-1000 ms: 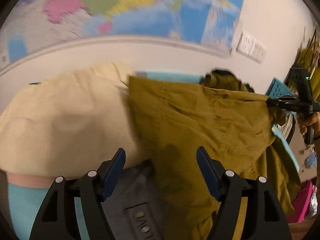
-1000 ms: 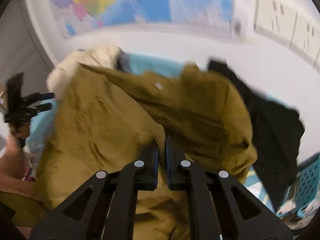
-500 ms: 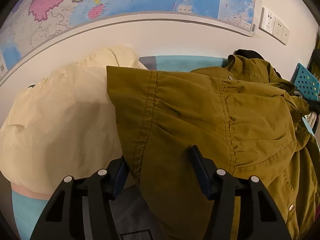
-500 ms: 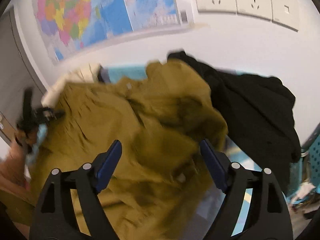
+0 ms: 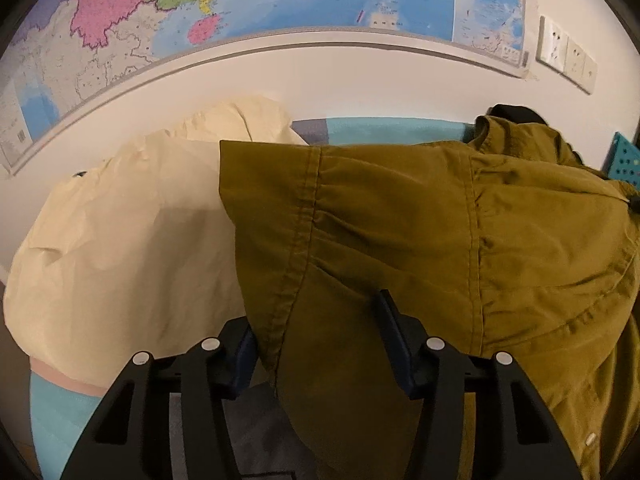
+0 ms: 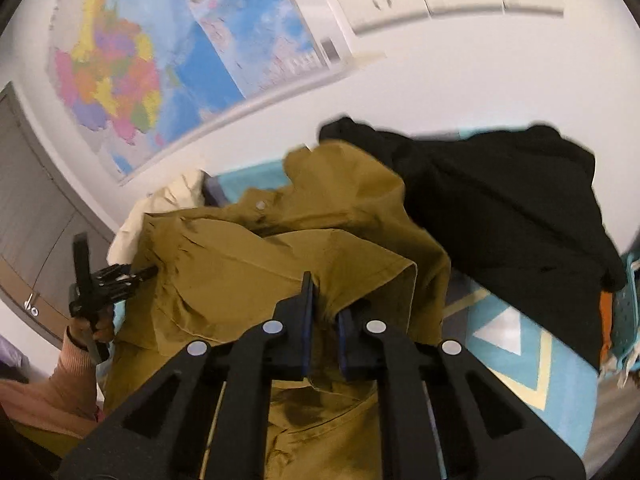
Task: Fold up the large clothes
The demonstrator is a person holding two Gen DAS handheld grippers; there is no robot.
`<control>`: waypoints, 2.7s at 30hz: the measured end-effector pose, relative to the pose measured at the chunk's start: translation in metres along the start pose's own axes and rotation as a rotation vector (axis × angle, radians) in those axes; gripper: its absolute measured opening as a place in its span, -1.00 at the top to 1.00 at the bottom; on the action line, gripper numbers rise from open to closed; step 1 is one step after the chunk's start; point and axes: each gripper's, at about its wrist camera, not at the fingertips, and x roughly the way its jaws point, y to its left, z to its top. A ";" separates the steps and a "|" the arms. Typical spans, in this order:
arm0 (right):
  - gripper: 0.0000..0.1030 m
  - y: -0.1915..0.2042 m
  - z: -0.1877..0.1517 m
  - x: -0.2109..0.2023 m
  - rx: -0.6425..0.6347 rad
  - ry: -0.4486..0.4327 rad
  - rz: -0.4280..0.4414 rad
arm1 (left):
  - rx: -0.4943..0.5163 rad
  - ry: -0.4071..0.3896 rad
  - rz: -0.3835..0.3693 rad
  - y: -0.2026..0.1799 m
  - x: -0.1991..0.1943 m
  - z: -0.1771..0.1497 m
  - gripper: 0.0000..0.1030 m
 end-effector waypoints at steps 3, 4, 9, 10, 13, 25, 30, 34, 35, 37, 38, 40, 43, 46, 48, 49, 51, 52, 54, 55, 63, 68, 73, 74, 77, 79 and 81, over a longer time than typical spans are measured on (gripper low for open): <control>0.43 -0.001 -0.009 0.032 -0.025 0.091 -0.141 | 0.011 -0.003 0.044 -0.007 0.006 0.001 -0.05; 0.40 0.000 -0.011 0.035 -0.033 0.099 -0.160 | 0.020 -0.005 0.057 -0.009 0.006 0.001 -0.05; 0.05 0.011 -0.013 -0.011 -0.026 -0.077 -0.213 | 0.034 0.002 0.057 -0.009 -0.004 -0.004 -0.18; 0.05 0.018 -0.014 -0.021 -0.048 -0.109 -0.216 | 0.034 -0.002 0.046 -0.008 -0.010 -0.005 -0.19; 0.05 0.047 -0.019 -0.034 -0.147 -0.139 -0.138 | 0.038 -0.056 -0.045 -0.005 -0.034 -0.012 -0.27; 0.09 0.025 -0.031 0.060 -0.128 0.111 -0.137 | 0.091 -0.014 0.035 -0.017 -0.010 -0.027 -0.40; -0.04 0.032 -0.047 -0.015 -0.130 -0.004 -0.057 | 0.044 -0.057 -0.063 0.008 -0.047 -0.041 -0.40; -0.05 0.029 -0.084 -0.052 -0.131 -0.002 -0.040 | 0.038 -0.054 -0.124 0.015 -0.068 -0.067 -0.41; -0.07 0.032 -0.098 -0.059 -0.144 0.007 -0.044 | 0.048 -0.046 -0.130 0.014 -0.071 -0.076 -0.41; -0.07 0.038 -0.115 -0.056 -0.159 0.041 -0.057 | 0.073 -0.031 -0.133 0.008 -0.076 -0.091 -0.41; -0.06 0.043 -0.127 -0.055 -0.181 0.074 -0.073 | 0.090 -0.023 -0.141 0.005 -0.077 -0.098 -0.42; -0.04 0.052 -0.145 -0.042 -0.236 0.144 -0.122 | 0.106 -0.005 -0.159 0.001 -0.079 -0.109 -0.42; -0.10 0.056 -0.162 -0.041 -0.251 0.159 -0.174 | 0.111 0.016 -0.165 0.000 -0.083 -0.123 -0.45; -0.25 0.049 -0.165 -0.068 -0.158 0.078 -0.111 | 0.072 0.031 -0.193 0.007 -0.089 -0.138 -0.50; -0.40 0.036 -0.170 -0.093 -0.070 0.023 -0.068 | 0.041 0.049 -0.218 0.015 -0.094 -0.151 -0.51; -0.42 0.034 -0.173 -0.099 -0.044 0.015 -0.056 | 0.036 0.053 -0.225 0.017 -0.097 -0.156 -0.51; -0.50 0.019 -0.186 -0.116 0.042 -0.007 -0.021 | 0.024 0.066 -0.252 0.021 -0.102 -0.167 -0.55; -0.52 0.014 -0.193 -0.122 0.074 -0.008 -0.010 | 0.015 0.078 -0.269 0.022 -0.103 -0.170 -0.57; -0.59 0.010 -0.205 -0.125 0.115 -0.005 0.015 | -0.011 0.105 -0.316 0.025 -0.103 -0.180 -0.58; -0.60 0.007 -0.210 -0.126 0.129 0.001 0.029 | -0.019 0.117 -0.324 0.025 -0.103 -0.185 -0.58; -0.63 0.036 -0.238 -0.112 0.070 0.032 0.142 | 0.029 0.128 -0.443 0.005 -0.121 -0.210 -0.76; 0.45 0.044 -0.235 -0.091 0.096 0.044 0.199 | 0.030 0.130 -0.472 -0.011 -0.127 -0.214 -0.50; 0.78 0.043 -0.214 -0.147 0.118 -0.151 0.266 | -0.104 0.175 -0.423 0.006 -0.124 -0.199 0.81; 0.80 0.041 -0.210 -0.164 0.122 -0.199 0.273 | -0.141 0.164 -0.456 0.014 -0.127 -0.195 0.83; 0.81 0.049 -0.206 -0.194 0.031 -0.228 0.202 | -0.153 0.121 -0.487 0.022 -0.138 -0.190 0.78; 0.79 0.044 -0.209 -0.187 0.060 -0.191 0.208 | -0.153 0.139 -0.473 0.024 -0.134 -0.192 0.69; 0.68 0.037 -0.217 -0.169 0.066 -0.112 0.174 | -0.158 0.175 -0.398 0.027 -0.124 -0.197 0.61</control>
